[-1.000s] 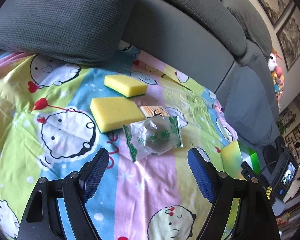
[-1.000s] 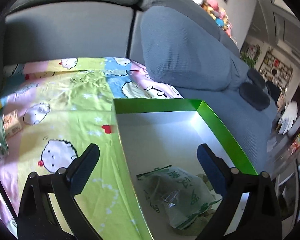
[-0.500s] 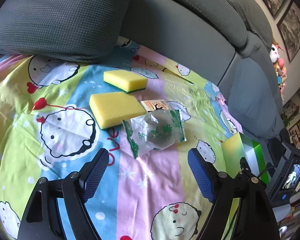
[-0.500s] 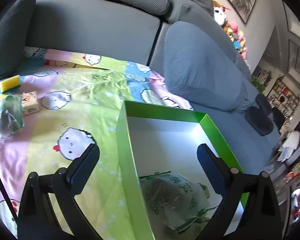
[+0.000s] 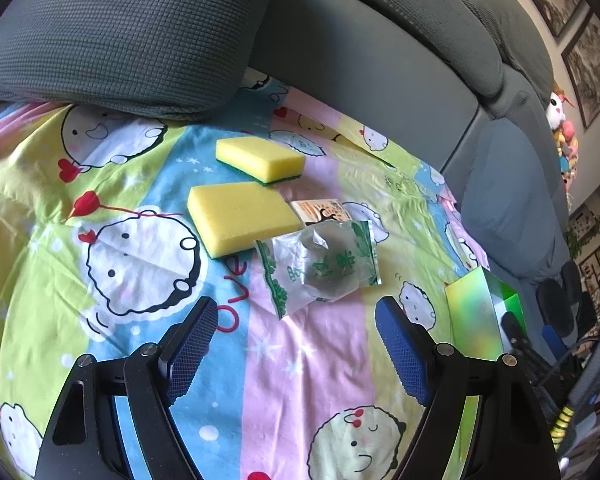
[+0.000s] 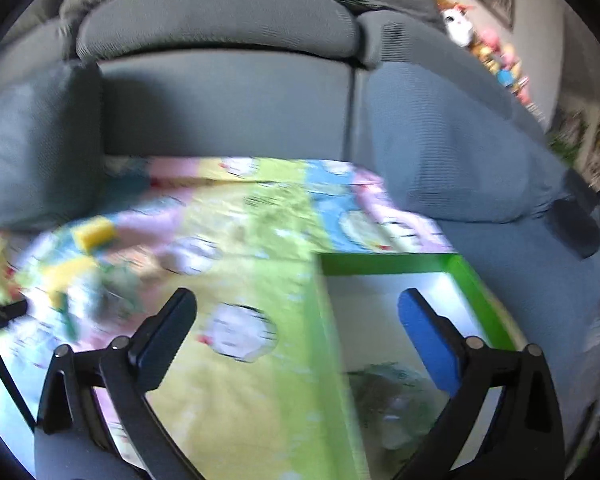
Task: Organize objects
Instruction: 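Withdraw the right tool from the box back over the bedspread, then lower the right tool onto the clear bag with a green ball and grasp it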
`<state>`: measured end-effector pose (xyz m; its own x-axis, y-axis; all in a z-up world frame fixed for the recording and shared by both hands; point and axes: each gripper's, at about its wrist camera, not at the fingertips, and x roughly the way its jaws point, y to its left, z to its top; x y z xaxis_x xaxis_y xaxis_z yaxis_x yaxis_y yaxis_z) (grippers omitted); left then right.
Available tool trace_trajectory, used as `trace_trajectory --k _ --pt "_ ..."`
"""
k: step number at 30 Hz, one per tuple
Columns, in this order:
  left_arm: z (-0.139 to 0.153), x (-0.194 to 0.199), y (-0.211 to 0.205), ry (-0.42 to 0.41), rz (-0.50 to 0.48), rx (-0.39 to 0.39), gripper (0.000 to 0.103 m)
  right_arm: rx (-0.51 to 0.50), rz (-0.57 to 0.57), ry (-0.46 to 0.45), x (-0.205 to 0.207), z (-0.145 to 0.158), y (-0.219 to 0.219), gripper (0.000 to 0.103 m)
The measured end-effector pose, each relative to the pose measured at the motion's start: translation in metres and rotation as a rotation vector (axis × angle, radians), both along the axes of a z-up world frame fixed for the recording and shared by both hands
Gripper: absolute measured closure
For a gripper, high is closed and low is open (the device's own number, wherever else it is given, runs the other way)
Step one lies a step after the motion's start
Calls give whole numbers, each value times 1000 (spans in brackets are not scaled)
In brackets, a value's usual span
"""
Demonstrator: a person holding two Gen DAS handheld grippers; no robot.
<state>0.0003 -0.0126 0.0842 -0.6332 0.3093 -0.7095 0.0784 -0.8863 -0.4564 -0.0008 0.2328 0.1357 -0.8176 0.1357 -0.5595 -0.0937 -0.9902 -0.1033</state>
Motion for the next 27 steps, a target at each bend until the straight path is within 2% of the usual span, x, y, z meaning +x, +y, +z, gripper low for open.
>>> trace_trajectory --k 4,7,11,16,21,24,27 --pt "0 -4 -6 -6 9 11 22 -260 217 -92 -31 16 -22 2" --pt "0 -7 -10 -15 15 13 21 -377 307 -166 -58 17 -42 2" --pt "1 -13 -13 -9 2 4 21 -407 343 -193 -83 4 -69 2" --pt "-12 -26 -17 -64 8 23 21 -531 371 -304 -105 -32 -73 2" --pt "-33 -37 -23 -123 6 6 21 -535 414 -306 -113 -49 -77 2" --pt "-44 -39 -26 -152 13 44 21 -515 430 -313 -122 -61 -81 2" --pt "-51 -42 -25 -161 11 132 21 -497 430 -362 -131 -79 -86 3"
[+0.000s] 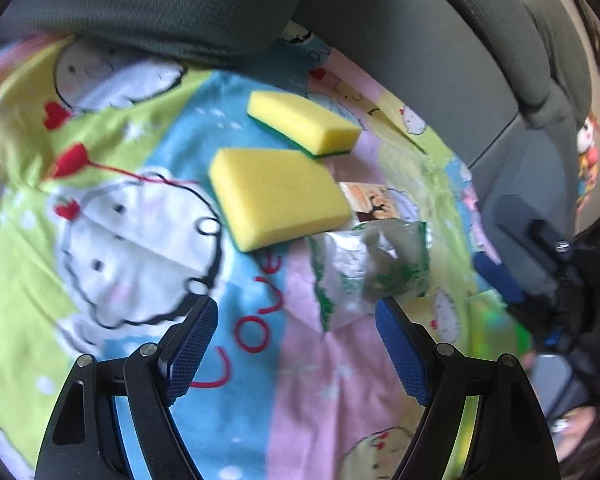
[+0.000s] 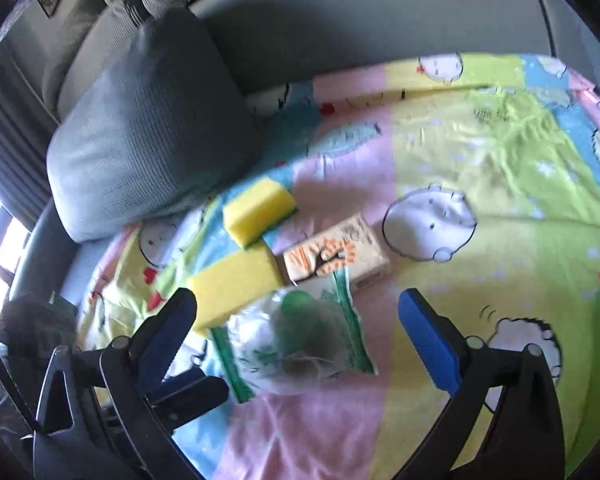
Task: Organize objects
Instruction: 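Lower the right tool onto the clear bag with a green ball and grasp it, then lift the bag with the right tool and carry it over the white box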
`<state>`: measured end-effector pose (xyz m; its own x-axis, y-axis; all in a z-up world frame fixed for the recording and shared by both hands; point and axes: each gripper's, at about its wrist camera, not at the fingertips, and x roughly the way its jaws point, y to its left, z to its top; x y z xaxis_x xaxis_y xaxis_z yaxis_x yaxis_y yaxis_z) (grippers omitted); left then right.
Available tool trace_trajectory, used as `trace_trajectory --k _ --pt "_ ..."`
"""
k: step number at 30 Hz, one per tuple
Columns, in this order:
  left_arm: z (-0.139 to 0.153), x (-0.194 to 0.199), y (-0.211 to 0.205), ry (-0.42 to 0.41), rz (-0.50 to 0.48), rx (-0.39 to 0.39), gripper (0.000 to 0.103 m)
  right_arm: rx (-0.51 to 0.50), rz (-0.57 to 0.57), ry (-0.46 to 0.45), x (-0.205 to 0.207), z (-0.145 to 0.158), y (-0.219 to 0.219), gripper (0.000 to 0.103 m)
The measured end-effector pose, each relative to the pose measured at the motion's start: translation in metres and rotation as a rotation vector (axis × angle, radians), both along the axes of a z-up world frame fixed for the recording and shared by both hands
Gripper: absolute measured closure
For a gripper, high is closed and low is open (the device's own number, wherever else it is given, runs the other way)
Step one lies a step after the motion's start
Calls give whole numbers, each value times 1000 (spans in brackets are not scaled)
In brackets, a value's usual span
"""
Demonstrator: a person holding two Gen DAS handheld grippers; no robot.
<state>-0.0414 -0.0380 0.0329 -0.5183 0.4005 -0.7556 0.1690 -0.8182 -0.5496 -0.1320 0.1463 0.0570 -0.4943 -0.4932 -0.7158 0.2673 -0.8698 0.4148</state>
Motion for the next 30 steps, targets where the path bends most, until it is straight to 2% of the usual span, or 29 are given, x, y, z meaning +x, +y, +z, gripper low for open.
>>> trace_trajectory --k 3,7,9,11,16,18,20,21,30 --pt "-5 -2 4 -1 -1 44 21 13 30 -29 -4 -14 -6 6" --pt "-10 -6 7 15 1 57 21 42 63 -28 -4 -21 -11 17" --pt "-13 -8 8 34 -3 75 21 -9 80 -71 -6 -29 -8 25" --pt "-16 -10 11 45 -13 55 21 -65 94 -113 -9 -36 -6 34" --pt "-13 -12 20 98 -45 9 22 -92 97 -122 -4 -37 -4 38" --pt "-12 -11 20 118 -60 16 26 -102 96 -123 -1 -35 -2 40" --pt "-9 -10 23 133 -84 35 41 -117 92 -128 3 -34 -1 43" --pt "-7 -10 25 139 -101 51 45 -122 90 -131 5 -33 1 43" --pt "14 -2 42 218 -164 -7 47 -152 79 -52 28 -2 9 44"
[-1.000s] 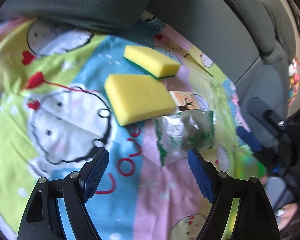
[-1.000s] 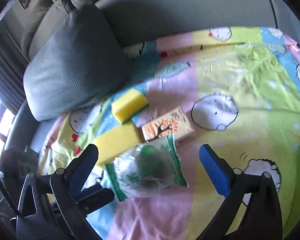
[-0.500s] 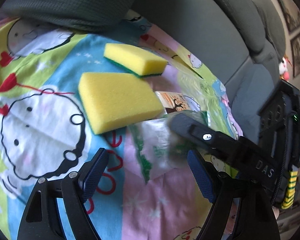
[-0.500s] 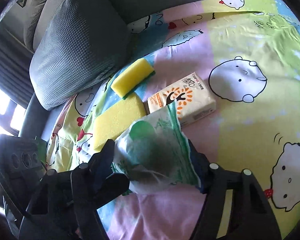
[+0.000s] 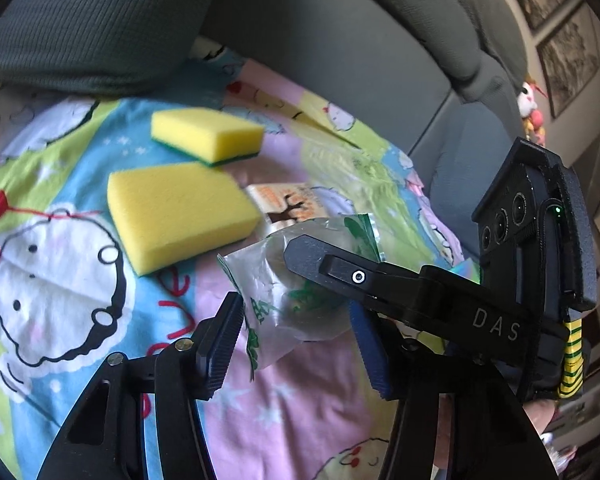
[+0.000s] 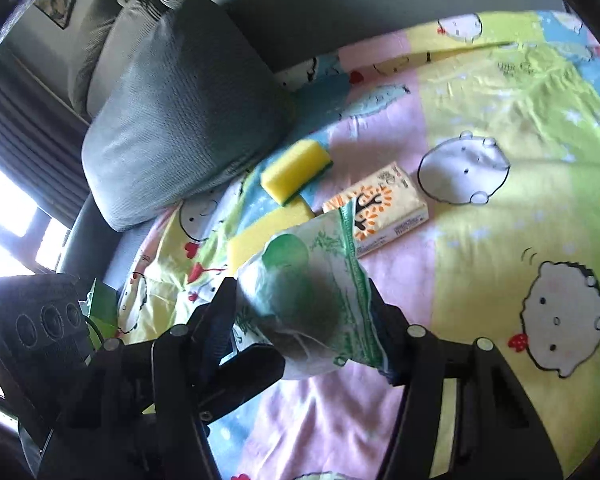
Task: Organize objects
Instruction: 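Lift the bag with the right tool and carry it over the white box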
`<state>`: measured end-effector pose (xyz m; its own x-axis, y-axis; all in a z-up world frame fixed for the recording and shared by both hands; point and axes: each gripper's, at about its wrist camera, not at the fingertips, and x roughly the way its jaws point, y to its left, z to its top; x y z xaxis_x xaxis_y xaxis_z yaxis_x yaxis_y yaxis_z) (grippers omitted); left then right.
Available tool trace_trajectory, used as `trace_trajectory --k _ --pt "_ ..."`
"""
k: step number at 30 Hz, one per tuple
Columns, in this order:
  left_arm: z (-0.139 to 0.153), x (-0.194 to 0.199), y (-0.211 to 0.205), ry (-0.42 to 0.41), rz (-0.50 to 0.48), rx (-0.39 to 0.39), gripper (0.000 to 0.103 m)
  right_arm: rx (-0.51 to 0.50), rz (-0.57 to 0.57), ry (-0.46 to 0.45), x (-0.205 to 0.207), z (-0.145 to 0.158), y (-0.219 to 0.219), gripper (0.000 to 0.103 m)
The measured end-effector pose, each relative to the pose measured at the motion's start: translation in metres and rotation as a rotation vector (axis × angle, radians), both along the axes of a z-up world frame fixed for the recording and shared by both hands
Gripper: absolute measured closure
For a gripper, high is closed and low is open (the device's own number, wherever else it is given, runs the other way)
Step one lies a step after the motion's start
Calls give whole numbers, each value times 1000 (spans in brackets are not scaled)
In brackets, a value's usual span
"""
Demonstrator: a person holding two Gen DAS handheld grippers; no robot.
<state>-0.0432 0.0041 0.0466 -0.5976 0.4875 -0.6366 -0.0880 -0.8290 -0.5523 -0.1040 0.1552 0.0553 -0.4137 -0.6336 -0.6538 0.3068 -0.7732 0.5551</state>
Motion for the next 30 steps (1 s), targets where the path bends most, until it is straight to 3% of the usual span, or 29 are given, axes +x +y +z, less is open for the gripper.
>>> trace_trajectory --k 13,21,30 --pt "53 26 19 220 -56 -44 47 -14 -68 220 49 64 18 44" --pt "79 48 23 339 -100 -48 47 24 -109 294 76 85 25 44" --pt "92 65 33 401 -163 -16 47 49 -164 335 103 94 41 43"
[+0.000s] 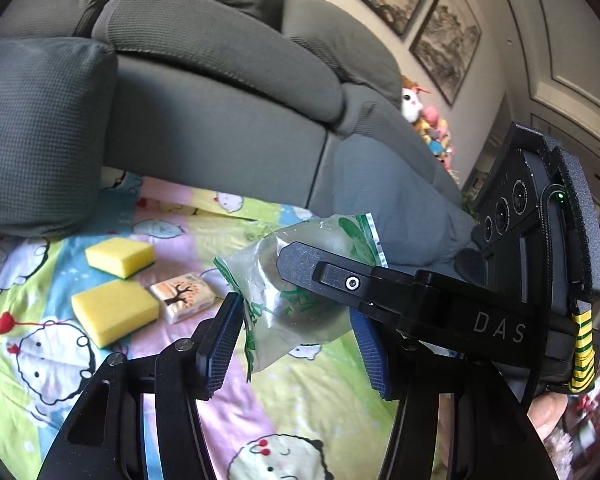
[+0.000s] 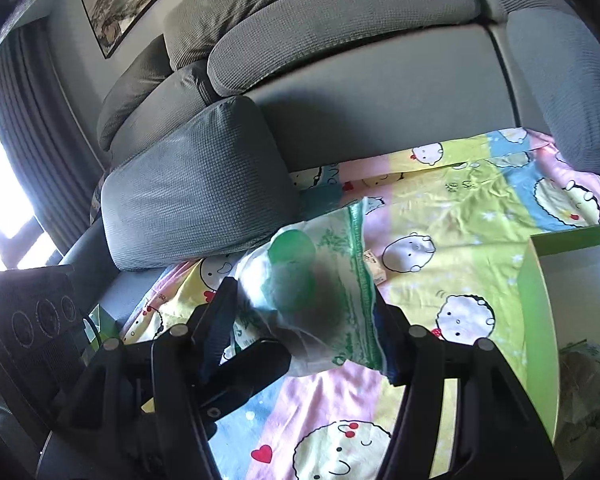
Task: Organize objects
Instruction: 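Lift the bag with the right tool and carry it over the white box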
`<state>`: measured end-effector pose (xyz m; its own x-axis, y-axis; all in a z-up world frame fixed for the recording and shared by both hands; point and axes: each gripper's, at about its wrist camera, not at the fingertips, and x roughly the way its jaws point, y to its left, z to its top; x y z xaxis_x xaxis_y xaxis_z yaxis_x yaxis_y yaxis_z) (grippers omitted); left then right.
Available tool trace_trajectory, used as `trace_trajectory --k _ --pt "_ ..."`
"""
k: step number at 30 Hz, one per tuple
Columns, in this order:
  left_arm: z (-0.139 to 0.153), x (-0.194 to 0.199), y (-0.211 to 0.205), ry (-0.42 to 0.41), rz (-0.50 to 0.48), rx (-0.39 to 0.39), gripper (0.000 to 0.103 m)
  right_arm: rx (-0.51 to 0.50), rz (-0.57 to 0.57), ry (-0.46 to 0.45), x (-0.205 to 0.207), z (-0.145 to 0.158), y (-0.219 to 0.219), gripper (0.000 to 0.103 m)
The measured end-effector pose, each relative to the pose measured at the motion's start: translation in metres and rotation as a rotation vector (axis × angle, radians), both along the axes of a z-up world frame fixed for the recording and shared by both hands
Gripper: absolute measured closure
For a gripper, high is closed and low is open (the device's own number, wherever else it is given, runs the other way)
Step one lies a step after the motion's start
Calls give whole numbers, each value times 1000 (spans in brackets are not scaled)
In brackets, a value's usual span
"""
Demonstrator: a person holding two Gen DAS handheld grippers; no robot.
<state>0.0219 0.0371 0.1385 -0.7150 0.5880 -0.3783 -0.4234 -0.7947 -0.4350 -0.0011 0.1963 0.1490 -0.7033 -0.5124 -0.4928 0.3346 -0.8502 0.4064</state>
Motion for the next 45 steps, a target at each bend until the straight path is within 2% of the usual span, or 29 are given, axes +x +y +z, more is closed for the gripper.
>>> trace_trajectory --k 7,20,24,35,45 --pt "3 12 16 36 -17 -33 47 -9 -16 3 7 -3 12 43" --pt "7 16 48 23 -47 -50 47 -10 -83 -16 15 2 51 42" --pt "12 16 66 39 -86 -75 47 -13 -118 -24 17 3 67 42" --pt "19 14 116 23 -134 -82 47 -90 -207 -92 24 -2 124 42" --pt "23 19 155 21 -169 -105 47 -142 -242 -107 30 -8 162 41"
